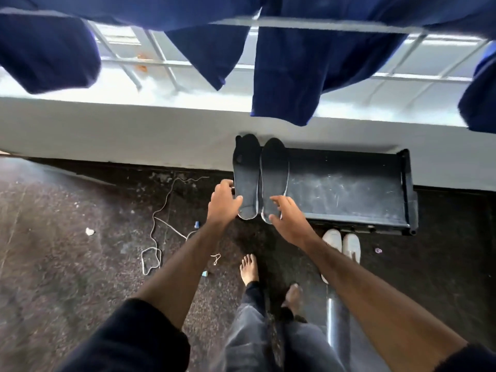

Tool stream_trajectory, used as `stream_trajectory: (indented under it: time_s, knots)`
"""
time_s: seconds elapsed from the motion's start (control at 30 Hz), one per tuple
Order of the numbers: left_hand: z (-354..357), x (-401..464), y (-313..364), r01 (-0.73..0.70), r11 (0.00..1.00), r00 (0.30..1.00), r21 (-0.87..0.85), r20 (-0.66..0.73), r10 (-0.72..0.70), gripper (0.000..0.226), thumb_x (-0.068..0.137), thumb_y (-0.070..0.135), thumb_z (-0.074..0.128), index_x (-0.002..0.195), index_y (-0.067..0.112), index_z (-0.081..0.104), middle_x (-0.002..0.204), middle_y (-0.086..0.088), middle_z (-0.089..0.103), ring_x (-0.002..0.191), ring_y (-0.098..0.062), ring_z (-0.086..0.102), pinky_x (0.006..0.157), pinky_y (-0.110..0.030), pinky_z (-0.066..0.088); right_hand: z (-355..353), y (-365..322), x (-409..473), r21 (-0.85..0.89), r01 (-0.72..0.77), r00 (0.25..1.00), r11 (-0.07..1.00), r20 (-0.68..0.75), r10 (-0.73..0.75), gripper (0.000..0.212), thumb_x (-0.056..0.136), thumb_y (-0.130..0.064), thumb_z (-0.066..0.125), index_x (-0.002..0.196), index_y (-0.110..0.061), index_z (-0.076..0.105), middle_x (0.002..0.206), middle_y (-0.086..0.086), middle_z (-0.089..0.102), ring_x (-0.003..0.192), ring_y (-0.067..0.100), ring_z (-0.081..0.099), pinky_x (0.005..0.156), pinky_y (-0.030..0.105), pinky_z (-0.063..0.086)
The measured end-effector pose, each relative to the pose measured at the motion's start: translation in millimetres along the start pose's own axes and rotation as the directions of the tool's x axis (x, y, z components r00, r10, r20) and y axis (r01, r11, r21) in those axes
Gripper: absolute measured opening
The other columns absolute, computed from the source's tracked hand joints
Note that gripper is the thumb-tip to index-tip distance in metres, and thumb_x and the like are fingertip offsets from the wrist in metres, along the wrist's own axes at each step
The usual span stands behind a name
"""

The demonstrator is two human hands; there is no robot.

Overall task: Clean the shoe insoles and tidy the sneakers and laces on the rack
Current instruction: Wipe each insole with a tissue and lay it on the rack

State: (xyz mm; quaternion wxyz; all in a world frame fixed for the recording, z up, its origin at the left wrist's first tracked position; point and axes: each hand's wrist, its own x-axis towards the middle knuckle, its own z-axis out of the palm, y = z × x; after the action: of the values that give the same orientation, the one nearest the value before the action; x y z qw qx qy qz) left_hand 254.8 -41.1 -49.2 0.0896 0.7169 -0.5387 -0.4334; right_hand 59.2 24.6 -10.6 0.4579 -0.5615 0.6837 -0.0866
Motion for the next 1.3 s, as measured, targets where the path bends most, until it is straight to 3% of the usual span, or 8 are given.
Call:
stream_trajectory:
  time_s: [0.27, 0.43, 0.6, 0.73, 0.87, 1.07, 1.2, 1.3]
  knots:
    - [18, 62, -2, 0.032, 0.998, 0.996, 0.056, -0.086, -0.027, 0.057, 0.083, 0.03, 0.075, 0.132, 0.016, 0.049, 0.127, -0.008, 0.057, 0.114, -0.03, 0.061, 0.097, -0.049, 0.049, 17, 16, 43, 0.008, -0.054, 0.998, 0.999, 0.012, 0.054, 0.047, 0.094, -0.007, 0.06, 0.14, -0.006, 0.049, 0.136, 0.013, 0.051, 0.128, 0.026, 0.05, 0.113, 0.036, 0.038]
    - [22, 72, -4, 0.074, 0.995, 0.989, 0.071, -0.129, -0.065, 0.041, 0.081, 0.02, 0.074, 0.117, 0.023, 0.056, 0.094, 0.007, 0.069, 0.1, -0.022, 0.067, 0.09, -0.041, 0.051, 13, 30, 48, 0.092, -0.139, 0.99, 0.986, -0.019, 0.141, 0.043, 0.099, -0.014, 0.059, 0.141, -0.013, 0.048, 0.128, 0.006, 0.052, 0.109, 0.018, 0.056, 0.098, 0.027, 0.045]
    - [9, 60, -6, 0.127, 0.985, 0.976, -0.121, -0.164, -0.146, 0.025, 0.082, 0.01, 0.069, 0.107, 0.017, 0.069, 0.094, -0.003, 0.074, 0.098, -0.025, 0.069, 0.082, -0.028, 0.047, 0, 34, 40, 0.188, -0.159, 0.986, 0.969, -0.022, 0.166, 0.042, 0.099, -0.012, 0.057, 0.14, -0.013, 0.049, 0.125, 0.003, 0.056, 0.105, 0.017, 0.06, 0.087, 0.02, 0.049]
    - [-14, 10, 6, 0.017, 0.99, 0.98, -0.137, -0.193, -0.044, 0.022, 0.087, 0.007, 0.072, 0.109, 0.012, 0.07, 0.09, -0.002, 0.069, 0.088, -0.02, 0.064, 0.083, -0.03, 0.046, -17, 30, 18, 0.344, -0.156, 0.984, 0.926, -0.03, 0.177, 0.035, 0.099, -0.011, 0.059, 0.133, -0.012, 0.053, 0.117, 0.005, 0.063, 0.1, 0.018, 0.063, 0.073, 0.009, 0.049]
    - [-17, -45, 25, -0.06, 0.953, 0.998, -0.298, -0.042, 0.05, 0.024, 0.089, 0.004, 0.074, 0.103, 0.021, 0.065, 0.091, -0.007, 0.069, 0.086, -0.027, 0.069, 0.074, -0.041, 0.06, -36, 27, -18, 0.547, -0.148, 0.988, 0.824, 0.048, 0.146, 0.034, 0.1, -0.026, 0.064, 0.132, -0.018, 0.056, 0.117, 0.008, 0.067, 0.11, 0.022, 0.066, 0.092, 0.034, 0.055]
    - [47, -114, 92, -0.112, 0.935, 0.961, -0.336, 0.204, 0.188, 0.031, 0.09, -0.002, 0.072, 0.096, 0.023, 0.055, 0.093, -0.01, 0.066, 0.08, -0.025, 0.067, 0.06, -0.035, 0.058, -78, 56, -87, 0.715, -0.115, 0.99, 0.689, 0.022, 0.143, 0.017, 0.098, -0.01, 0.066, 0.113, -0.015, 0.061, 0.092, 0.001, 0.071, 0.079, 0.007, 0.07, 0.067, 0.023, 0.055]
    - [120, -157, 142, -0.097, 0.932, 0.921, -0.35, 0.324, 0.217, 0.024, 0.093, -0.007, 0.065, 0.104, 0.01, 0.051, 0.09, -0.008, 0.063, 0.062, -0.001, 0.067, 0.048, -0.02, 0.054, -122, 124, -144, 0.673, -0.045, 0.98, 0.739, -0.112, 0.162, 0.021, 0.093, 0.0, 0.068, 0.1, -0.019, 0.06, 0.095, 0.007, 0.069, 0.086, 0.019, 0.065, 0.075, 0.036, 0.053]
    - [186, -203, 181, -0.025, 0.915, 0.882, -0.403, 0.421, 0.21, 0.02, 0.098, -0.003, 0.061, 0.103, 0.014, 0.052, 0.098, -0.01, 0.065, 0.065, -0.004, 0.071, 0.05, -0.028, 0.059, -157, 189, -203, 0.662, -0.002, 0.976, 0.75, -0.162, 0.145, 0.022, 0.093, 0.002, 0.066, 0.1, -0.018, 0.059, 0.096, 0.009, 0.067, 0.09, 0.02, 0.063, 0.076, 0.032, 0.053]
